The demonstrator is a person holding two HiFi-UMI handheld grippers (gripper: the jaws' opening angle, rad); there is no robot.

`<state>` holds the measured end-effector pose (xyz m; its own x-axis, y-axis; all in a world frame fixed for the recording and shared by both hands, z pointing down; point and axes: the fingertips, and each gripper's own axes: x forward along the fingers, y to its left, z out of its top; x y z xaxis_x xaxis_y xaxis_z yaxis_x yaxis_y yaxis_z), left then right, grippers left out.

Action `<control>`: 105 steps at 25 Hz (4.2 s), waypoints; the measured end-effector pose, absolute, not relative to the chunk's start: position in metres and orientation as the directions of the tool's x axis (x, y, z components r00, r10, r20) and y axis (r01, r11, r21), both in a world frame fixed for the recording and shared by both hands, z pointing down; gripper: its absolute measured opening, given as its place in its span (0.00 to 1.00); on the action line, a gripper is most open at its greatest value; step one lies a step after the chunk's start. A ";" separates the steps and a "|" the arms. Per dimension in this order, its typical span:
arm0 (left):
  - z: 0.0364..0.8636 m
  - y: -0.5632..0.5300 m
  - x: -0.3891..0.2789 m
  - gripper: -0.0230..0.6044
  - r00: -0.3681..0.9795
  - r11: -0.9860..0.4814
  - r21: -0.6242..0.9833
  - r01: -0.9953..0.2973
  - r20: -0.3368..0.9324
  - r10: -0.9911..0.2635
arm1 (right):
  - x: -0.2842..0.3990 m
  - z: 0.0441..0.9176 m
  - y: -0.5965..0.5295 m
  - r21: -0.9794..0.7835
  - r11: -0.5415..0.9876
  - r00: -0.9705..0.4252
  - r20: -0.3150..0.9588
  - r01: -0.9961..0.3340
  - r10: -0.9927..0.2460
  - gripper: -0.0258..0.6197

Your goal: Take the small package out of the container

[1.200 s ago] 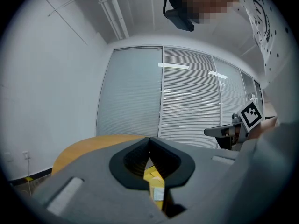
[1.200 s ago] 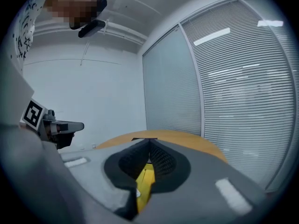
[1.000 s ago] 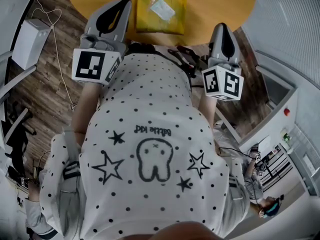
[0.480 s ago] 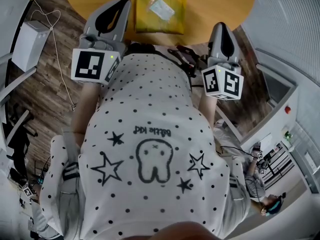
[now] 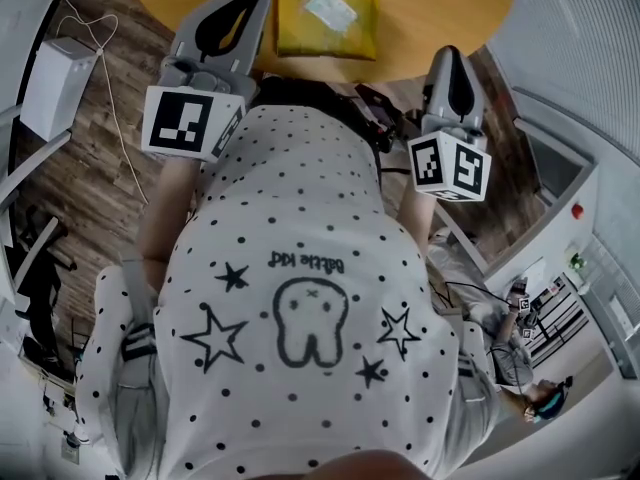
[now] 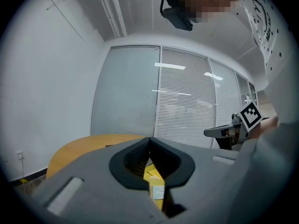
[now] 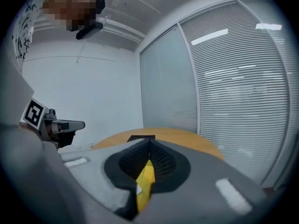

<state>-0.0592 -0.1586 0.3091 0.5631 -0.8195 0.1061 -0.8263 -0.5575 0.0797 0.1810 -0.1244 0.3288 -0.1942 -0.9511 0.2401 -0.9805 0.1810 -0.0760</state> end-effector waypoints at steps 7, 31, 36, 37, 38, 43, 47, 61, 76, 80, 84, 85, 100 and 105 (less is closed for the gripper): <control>0.309 -0.156 -0.058 0.05 0.583 -0.578 0.078 -0.813 0.103 -0.806 | 0.179 0.329 -0.116 -0.076 0.159 -0.172 0.237 -0.984 -0.956 0.05; 0.303 -0.167 -0.053 0.05 0.588 -0.583 0.078 -0.809 0.093 -0.803 | 0.164 0.313 -0.148 -0.001 0.257 -0.251 0.203 -0.966 -0.946 0.08; 0.300 -0.167 -0.056 0.05 0.580 -0.576 0.074 -0.814 0.081 -0.810 | 0.151 0.321 -0.162 0.035 0.312 -0.296 0.233 -0.950 -0.926 0.11; 0.300 -0.167 -0.057 0.05 0.579 -0.575 0.073 -0.815 0.079 -0.811 | 0.146 0.323 -0.164 0.046 0.327 -0.307 0.241 -0.944 -0.921 0.11; 0.299 -0.167 -0.057 0.05 0.578 -0.574 0.073 -0.816 0.076 -0.812 | 0.142 0.325 -0.167 0.054 0.342 -0.319 0.249 -0.938 -0.915 0.12; 0.297 -0.170 -0.055 0.05 0.572 -0.568 0.068 -0.820 0.070 -0.817 | 0.117 0.348 -0.182 0.080 0.437 -0.393 0.316 -0.896 -0.864 0.17; 0.292 -0.169 -0.056 0.05 0.574 -0.570 0.064 -0.819 0.056 -0.817 | 0.095 0.381 -0.187 0.050 0.522 -0.455 0.425 -0.852 -0.783 0.20; 0.293 -0.167 -0.053 0.05 0.578 -0.575 0.059 -0.816 0.060 -0.814 | 0.068 0.514 -0.186 -0.008 0.630 -0.425 0.745 -0.777 -0.514 0.21; 0.296 -0.165 -0.060 0.05 0.567 -0.564 0.060 -0.824 0.072 -0.821 | 0.069 0.568 -0.180 -0.042 0.647 -0.356 0.861 -0.762 -0.363 0.21; 0.297 -0.166 -0.060 0.05 0.565 -0.562 0.061 -0.825 0.075 -0.821 | 0.064 0.572 -0.176 -0.041 0.677 -0.335 0.890 -0.734 -0.310 0.21; 0.298 -0.167 -0.061 0.05 0.562 -0.559 0.061 -0.827 0.079 -0.823 | 0.067 0.577 -0.172 -0.035 0.687 -0.313 0.906 -0.726 -0.285 0.08; 0.299 -0.167 -0.061 0.05 0.561 -0.558 0.062 -0.828 0.080 -0.824 | 0.068 0.577 -0.172 -0.029 0.689 -0.309 0.907 -0.724 -0.287 0.05; 0.297 -0.166 -0.064 0.05 0.564 -0.561 0.058 -0.826 0.071 -0.823 | 0.065 0.562 -0.179 -0.034 0.673 -0.357 0.867 -0.738 -0.348 0.04; 0.297 -0.166 -0.063 0.05 0.566 -0.563 0.057 -0.825 0.071 -0.822 | 0.064 0.551 -0.186 -0.026 0.664 -0.375 0.842 -0.747 -0.388 0.05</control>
<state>-0.0625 -0.1660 0.2972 0.5656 -0.8216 0.0709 -0.8246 -0.5628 0.0568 0.0643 -0.1863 0.5511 -0.3750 -0.3885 0.8417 -0.7471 0.6642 -0.0263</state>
